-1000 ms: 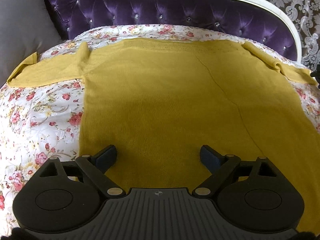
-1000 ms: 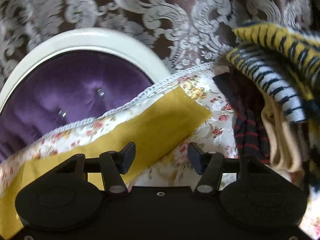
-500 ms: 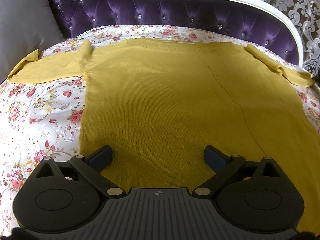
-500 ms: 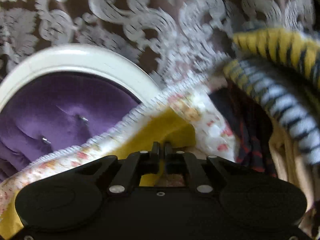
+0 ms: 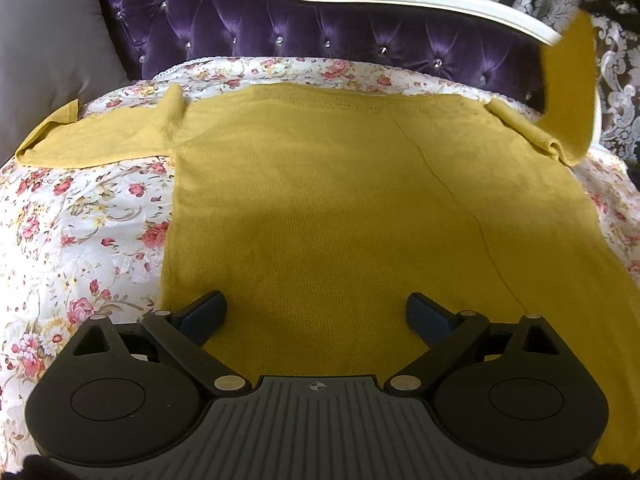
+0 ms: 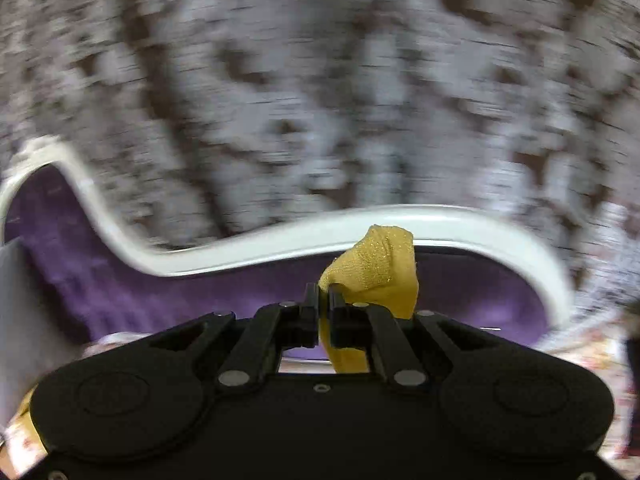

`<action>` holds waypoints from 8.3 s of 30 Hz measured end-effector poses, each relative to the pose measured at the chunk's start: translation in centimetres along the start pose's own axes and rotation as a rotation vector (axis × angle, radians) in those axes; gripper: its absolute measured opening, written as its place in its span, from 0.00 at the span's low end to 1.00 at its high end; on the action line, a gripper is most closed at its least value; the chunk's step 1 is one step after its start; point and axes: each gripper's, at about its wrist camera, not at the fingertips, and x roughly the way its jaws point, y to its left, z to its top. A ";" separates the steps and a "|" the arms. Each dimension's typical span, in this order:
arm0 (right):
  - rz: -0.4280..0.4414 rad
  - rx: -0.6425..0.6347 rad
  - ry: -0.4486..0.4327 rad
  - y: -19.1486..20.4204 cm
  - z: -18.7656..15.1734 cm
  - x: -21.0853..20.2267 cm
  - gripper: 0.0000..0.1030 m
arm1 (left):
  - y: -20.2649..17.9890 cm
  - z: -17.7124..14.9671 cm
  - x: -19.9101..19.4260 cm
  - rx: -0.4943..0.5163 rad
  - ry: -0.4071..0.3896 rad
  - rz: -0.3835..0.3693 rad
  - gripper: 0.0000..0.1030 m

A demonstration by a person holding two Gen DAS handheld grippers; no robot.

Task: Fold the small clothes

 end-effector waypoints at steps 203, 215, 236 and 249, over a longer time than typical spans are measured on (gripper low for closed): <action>-0.072 -0.169 0.243 12.6 -24.6 2.1 0.76 | 2.8 11.3 4.9 -0.055 -0.144 -0.332 0.46; 0.160 0.071 0.337 12.6 -19.6 2.8 0.74 | 4.6 5.1 4.5 -0.004 -0.077 -0.227 0.46; 0.228 0.074 0.477 16.2 -20.1 6.2 0.10 | 4.2 4.0 4.4 -0.024 -0.131 -0.209 0.47; 0.012 -0.242 0.266 11.9 -7.2 4.3 0.10 | 4.0 4.0 4.5 -0.009 -0.130 -0.195 0.47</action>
